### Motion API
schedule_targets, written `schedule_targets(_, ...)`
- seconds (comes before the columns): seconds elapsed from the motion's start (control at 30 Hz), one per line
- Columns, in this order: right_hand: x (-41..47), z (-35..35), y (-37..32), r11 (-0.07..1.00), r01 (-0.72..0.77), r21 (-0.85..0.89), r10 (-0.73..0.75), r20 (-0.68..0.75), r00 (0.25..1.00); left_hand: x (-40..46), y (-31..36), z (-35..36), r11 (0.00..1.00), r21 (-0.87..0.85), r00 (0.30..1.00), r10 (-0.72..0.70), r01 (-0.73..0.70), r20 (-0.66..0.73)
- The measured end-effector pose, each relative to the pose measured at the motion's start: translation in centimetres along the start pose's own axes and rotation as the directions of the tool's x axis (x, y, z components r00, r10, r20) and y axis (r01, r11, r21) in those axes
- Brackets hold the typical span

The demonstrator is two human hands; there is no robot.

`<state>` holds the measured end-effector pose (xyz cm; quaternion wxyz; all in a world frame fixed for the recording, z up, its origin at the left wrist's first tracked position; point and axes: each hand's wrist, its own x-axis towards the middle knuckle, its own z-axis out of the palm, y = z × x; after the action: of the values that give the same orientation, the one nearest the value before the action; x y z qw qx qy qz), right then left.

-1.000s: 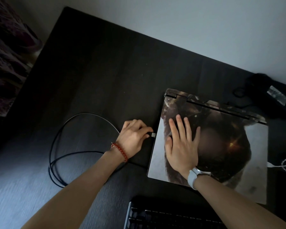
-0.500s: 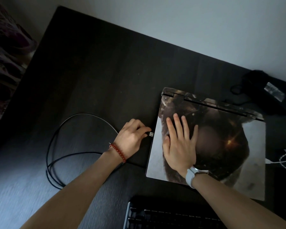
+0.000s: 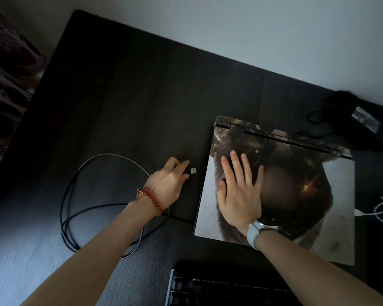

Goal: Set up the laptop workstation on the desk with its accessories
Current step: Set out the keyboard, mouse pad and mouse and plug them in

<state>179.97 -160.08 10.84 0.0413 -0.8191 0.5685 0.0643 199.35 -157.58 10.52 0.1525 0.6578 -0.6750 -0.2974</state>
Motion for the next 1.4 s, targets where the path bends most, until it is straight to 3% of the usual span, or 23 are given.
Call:
schedule_targets(0.13,-0.1,0.1,0.1,1.0,0.0,-0.002,0.0,-0.006,1.0,0.6,0.7,-0.9,0.931,-0.273,0.962,-0.194,0.242,0.192)
schedule_targets(0.2,-0.1,0.2,0.1,1.0,0.001,0.005,-0.001,-0.009,1.0,0.8,0.9,-1.1,0.785,-0.48,0.912,-0.263,0.392,0.314)
schedule_targets(0.3,0.0,0.0,0.0,1.0,0.001,0.003,-0.001,-0.013,1.0,1.2,0.9,-1.6,0.446,-0.676,0.809,-0.361,0.587,0.465)
schedule_targets(0.33,0.0,0.0,0.0,1.0,0.003,-0.002,-0.003,-0.012,1.0,1.2,0.8,-1.7,0.424,-0.676,0.796,-0.367,0.603,0.481)
schedule_targets(0.37,0.0,0.0,0.0,1.0,0.004,-0.006,-0.004,-0.011,1.0,1.3,0.8,-1.7,0.47,-0.651,0.802,-0.366,0.597,0.471)
schedule_targets(0.43,0.0,0.0,0.1,1.0,0.005,-0.006,-0.005,-0.01,1.0,1.4,0.7,-1.7,0.687,-0.524,0.86,-0.347,0.504,0.374)
schedule_targets(0.5,0.0,0.0,0.1,1.0,0.006,-0.001,-0.006,-0.005,1.0,1.2,0.8,-1.7,0.888,-0.286,0.926,-0.304,0.36,0.223)
schedule_targets(0.6,0.0,0.1,0.1,1.0,0.007,0.008,-0.007,-0.004,1.0,0.6,0.8,-1.0,0.983,-0.093,0.983,-0.151,0.161,0.102)
schedule_targets(0.77,0.0,0.3,0.1,1.0,0.007,0.019,-0.006,-0.015,1.0,-0.1,0.8,0.0,0.994,-0.002,0.994,0.105,-0.105,-0.018)
schedule_targets(1.1,0.0,0.4,0.1,1.0,0.005,0.011,-0.005,-0.017,1.0,0.2,1.2,-0.9,0.947,0.097,0.949,0.312,-0.307,-0.04)
schedule_targets(1.4,-0.1,0.4,0.1,1.0,0.002,0.01,-0.002,-0.017,1.0,0.4,1.3,-0.7,0.947,0.076,0.945,0.319,-0.314,-0.068)
